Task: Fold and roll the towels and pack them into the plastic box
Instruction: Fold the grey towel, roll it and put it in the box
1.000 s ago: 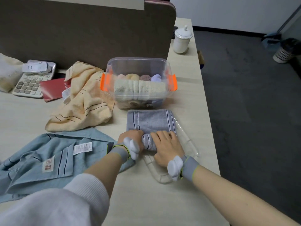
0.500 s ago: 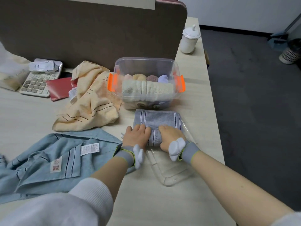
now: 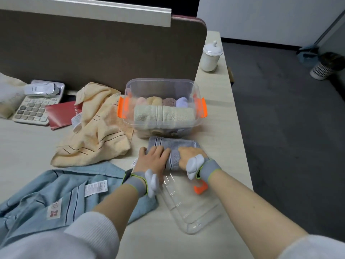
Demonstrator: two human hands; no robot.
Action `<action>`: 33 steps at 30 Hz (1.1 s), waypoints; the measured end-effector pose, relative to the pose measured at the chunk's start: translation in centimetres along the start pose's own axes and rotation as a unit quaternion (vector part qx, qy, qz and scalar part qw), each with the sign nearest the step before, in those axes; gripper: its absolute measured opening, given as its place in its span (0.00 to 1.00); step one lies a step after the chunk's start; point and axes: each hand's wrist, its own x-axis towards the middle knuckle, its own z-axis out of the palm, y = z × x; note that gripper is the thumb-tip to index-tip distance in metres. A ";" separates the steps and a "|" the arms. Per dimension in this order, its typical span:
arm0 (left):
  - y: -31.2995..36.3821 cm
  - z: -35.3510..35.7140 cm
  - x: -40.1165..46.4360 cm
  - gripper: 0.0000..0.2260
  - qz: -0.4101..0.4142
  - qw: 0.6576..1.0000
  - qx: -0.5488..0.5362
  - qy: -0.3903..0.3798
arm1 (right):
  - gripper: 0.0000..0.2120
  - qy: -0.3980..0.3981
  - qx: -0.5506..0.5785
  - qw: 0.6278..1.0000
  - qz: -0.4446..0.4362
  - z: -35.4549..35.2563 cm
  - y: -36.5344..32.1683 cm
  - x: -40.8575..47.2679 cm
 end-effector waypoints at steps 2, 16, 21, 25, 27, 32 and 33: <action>-0.1 0.1 1.1 0.28 -0.023 0.999 -0.012 -0.021 | 0.15 0.016 0.000 1.000 0.004 0.4 0.0 0.2; -1.6 -1.5 3.8 0.25 0.005 0.999 -0.041 0.007 | 0.18 0.069 0.006 0.997 0.013 0.5 0.9 1.9; -2.1 -0.9 3.6 0.30 -0.009 1.000 -0.009 -0.016 | 0.18 0.061 0.003 0.998 0.029 0.4 1.0 2.6; -1.6 -1.7 5.2 0.27 -0.023 0.996 -0.020 -0.085 | 0.35 0.044 0.010 0.998 0.034 1.4 1.4 1.9; -1.5 -2.4 5.5 0.31 -0.022 0.992 -0.017 -0.120 | 0.40 0.011 0.000 0.999 0.040 1.2 1.4 1.9; -1.7 -3.6 5.8 0.27 -0.029 0.991 -0.010 -0.131 | 0.26 0.038 0.000 0.998 0.045 1.0 1.2 2.1; -1.6 -3.6 5.6 0.25 -0.023 0.993 -0.001 -0.116 | 0.23 0.040 0.003 0.998 0.043 0.9 1.2 1.9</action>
